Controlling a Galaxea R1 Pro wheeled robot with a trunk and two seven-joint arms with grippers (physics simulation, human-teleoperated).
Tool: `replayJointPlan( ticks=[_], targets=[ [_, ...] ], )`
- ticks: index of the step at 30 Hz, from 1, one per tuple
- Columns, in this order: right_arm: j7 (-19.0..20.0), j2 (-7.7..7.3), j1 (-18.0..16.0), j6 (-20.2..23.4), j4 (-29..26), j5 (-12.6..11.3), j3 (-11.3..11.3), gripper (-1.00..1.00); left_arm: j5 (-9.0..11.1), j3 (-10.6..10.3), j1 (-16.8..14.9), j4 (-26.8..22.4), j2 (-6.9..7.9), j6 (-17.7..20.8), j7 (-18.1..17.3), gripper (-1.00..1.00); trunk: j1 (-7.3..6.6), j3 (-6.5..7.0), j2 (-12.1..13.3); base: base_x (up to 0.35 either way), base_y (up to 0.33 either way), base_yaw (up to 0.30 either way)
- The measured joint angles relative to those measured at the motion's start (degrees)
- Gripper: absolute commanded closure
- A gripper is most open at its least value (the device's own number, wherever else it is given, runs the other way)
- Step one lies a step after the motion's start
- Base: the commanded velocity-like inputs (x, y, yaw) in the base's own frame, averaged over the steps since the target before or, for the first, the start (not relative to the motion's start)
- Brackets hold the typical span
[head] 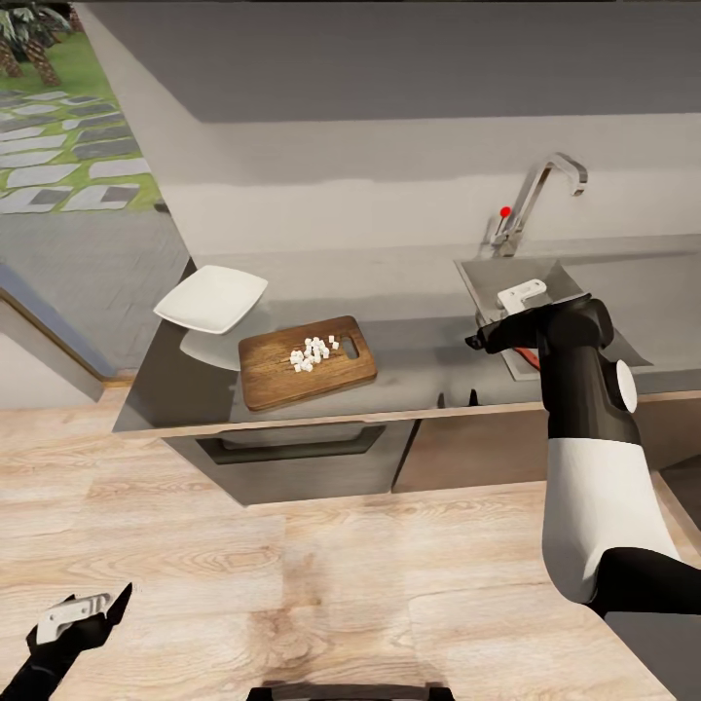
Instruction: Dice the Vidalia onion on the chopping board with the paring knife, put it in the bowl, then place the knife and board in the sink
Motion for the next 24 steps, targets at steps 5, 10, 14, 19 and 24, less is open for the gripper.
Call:
replayJointPlan(
  ticks=[5,10,14,19,24],
  targets=[
    [0.0,0.24,0.0,0.1,0.0,0.0,0.0,-1.00,0.1,1.7,0.0,1.5,-0.49,-1.1,-0.3,-1.00,0.00,0.00,0.0,0.000,0.000,0.000],
    [-0.2,1.04,0.0,0.1,0.0,0.2,0.1,-1.00,0.3,2.1,0.0,5.4,-2.20,-7.2,-0.7,-1.00,0.00,0.00,0.0,0.000,0.000,0.000],
    [-0.3,1.22,0.0,0.0,0.0,0.2,0.1,-1.00,0.4,2.3,0.0,12.7,-4.02,-17.9,-0.7,-1.00,0.00,0.00,0.0,0.000,0.000,0.000],
    [-0.4,1.26,0.0,0.0,0.0,0.2,0.1,-1.00,0.7,2.2,0.0,23.0,-5.74,-32.4,-0.6,-1.00,0.00,0.00,0.0,0.000,0.000,0.000],
    [-0.3,1.25,0.0,0.0,0.0,0.2,0.1,-1.00,1.9,3.2,0.0,28.1,-6.33,-38.9,-0.6,-1.00,0.00,0.00,0.0,0.000,0.000,0.000]
  ],
)
